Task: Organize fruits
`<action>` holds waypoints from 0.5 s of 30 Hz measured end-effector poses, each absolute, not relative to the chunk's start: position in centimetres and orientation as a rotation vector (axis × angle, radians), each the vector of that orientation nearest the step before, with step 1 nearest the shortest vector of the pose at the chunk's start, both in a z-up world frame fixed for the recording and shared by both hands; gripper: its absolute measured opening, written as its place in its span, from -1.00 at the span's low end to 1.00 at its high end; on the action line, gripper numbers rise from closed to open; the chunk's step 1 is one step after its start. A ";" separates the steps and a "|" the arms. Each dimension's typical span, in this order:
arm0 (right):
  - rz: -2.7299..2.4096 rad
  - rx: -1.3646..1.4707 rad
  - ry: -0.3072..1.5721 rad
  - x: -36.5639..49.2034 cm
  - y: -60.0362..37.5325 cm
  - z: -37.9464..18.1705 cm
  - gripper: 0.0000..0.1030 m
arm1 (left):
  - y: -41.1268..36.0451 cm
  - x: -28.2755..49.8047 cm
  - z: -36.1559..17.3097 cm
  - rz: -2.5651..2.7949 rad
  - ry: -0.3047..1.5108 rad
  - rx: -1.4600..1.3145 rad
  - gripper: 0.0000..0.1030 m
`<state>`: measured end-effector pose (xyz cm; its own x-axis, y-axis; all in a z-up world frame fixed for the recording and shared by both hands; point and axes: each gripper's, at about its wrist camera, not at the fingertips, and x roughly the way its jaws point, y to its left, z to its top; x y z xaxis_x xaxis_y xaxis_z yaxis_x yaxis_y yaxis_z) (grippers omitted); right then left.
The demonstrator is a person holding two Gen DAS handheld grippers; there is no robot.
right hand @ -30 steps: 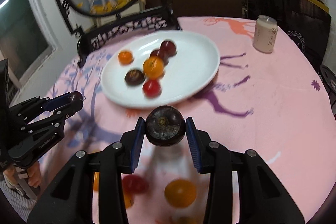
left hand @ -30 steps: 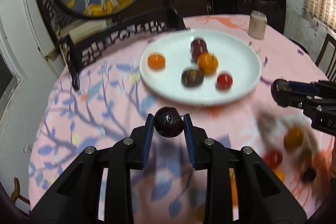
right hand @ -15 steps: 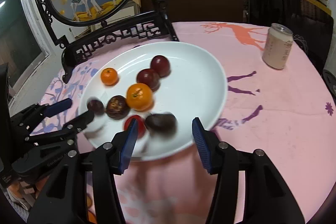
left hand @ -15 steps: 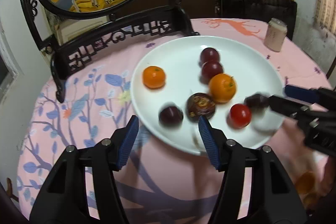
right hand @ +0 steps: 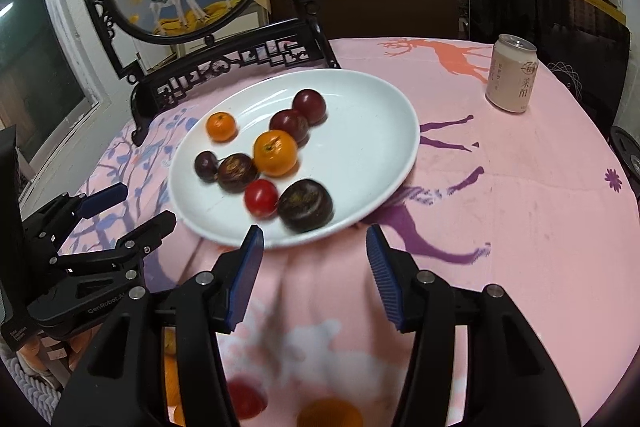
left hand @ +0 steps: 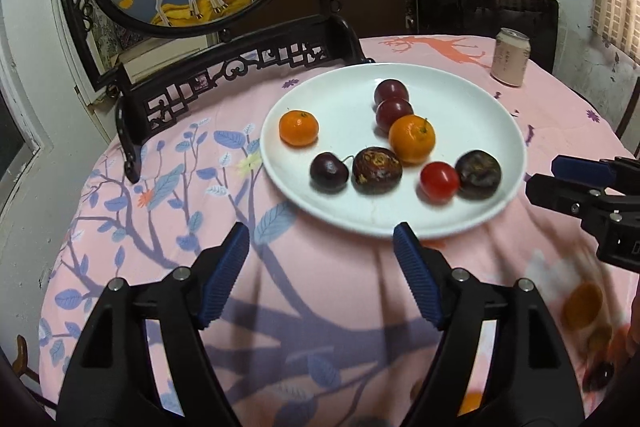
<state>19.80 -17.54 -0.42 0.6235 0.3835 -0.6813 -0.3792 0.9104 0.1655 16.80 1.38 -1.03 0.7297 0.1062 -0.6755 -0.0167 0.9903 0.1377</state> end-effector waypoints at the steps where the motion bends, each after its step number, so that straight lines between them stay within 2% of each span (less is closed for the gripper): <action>1: 0.441 0.004 0.781 19.4 -17.6 -0.4 0.09 | 1.4 16.2 -0.9 0.064 0.743 0.128 0.48; 15: 0.457 0.063 0.762 14.1 -20.7 -0.2 0.11 | 1.0 9.1 -0.8 -0.033 0.742 0.109 0.57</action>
<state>14.09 -20.69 -0.24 0.6306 0.4212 -0.6519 -0.3759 0.9006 0.2182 9.10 0.99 -0.81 0.7370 0.0086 -0.6758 0.0689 0.9938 0.0877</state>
